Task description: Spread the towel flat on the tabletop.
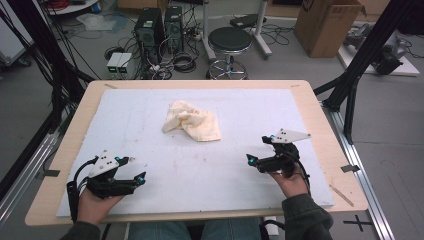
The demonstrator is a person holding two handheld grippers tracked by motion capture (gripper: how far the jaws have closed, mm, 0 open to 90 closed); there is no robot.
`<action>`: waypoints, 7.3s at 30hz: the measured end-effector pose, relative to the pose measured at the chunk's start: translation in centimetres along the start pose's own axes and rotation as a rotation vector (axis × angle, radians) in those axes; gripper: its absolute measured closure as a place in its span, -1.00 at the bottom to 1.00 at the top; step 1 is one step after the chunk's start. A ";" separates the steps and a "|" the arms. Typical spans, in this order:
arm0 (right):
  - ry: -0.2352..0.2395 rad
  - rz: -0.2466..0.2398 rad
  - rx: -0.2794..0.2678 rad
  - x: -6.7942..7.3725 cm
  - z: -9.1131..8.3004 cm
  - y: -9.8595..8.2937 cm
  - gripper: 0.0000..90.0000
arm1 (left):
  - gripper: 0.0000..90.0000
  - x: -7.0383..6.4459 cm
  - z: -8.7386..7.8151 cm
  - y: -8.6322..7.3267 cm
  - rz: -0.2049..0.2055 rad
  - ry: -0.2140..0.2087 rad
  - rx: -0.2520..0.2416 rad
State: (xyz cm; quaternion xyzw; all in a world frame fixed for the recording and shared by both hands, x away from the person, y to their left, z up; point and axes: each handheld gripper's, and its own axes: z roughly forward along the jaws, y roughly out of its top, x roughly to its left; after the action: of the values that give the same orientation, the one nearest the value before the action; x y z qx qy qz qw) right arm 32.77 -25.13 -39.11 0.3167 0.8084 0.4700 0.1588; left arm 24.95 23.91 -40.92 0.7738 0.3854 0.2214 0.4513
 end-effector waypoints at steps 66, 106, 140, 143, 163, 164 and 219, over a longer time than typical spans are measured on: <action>0.133 -0.075 0.168 1.9 19.8 12.6 -0.06 | -0.54 0.9 0.2 0.0 -0.017 -0.002 -0.006; 0.126 -0.022 0.217 0.9 21.7 11.6 0.86 | -0.54 1.0 0.3 -0.1 -0.014 -0.005 -0.001; 0.292 -0.121 0.190 6.4 7.3 13.6 0.85 | -0.54 -0.4 0.2 0.1 0.016 -0.024 -0.013; 0.289 -0.111 0.220 6.3 8.6 12.5 0.85 | -0.54 -0.5 0.3 0.1 0.024 -0.026 -0.010; 0.196 -0.013 0.269 3.1 16.2 8.9 0.33 | -0.54 -0.3 0.7 0.1 0.024 -0.035 -0.004; 0.196 -0.013 0.269 3.1 16.2 8.9 0.33 | -0.54 -0.3 0.7 0.2 0.026 -0.036 -0.003; 0.312 -0.220 0.206 6.5 8.2 1.5 0.92 | 0.86 -1.8 7.9 5.6 0.112 -0.073 0.089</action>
State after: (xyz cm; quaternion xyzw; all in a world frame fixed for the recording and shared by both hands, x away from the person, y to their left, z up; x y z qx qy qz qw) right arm 33.03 -14.85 -41.73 0.1645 0.8967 0.4080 0.0487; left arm 31.59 16.65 -39.93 0.8209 0.3344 0.2006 0.4172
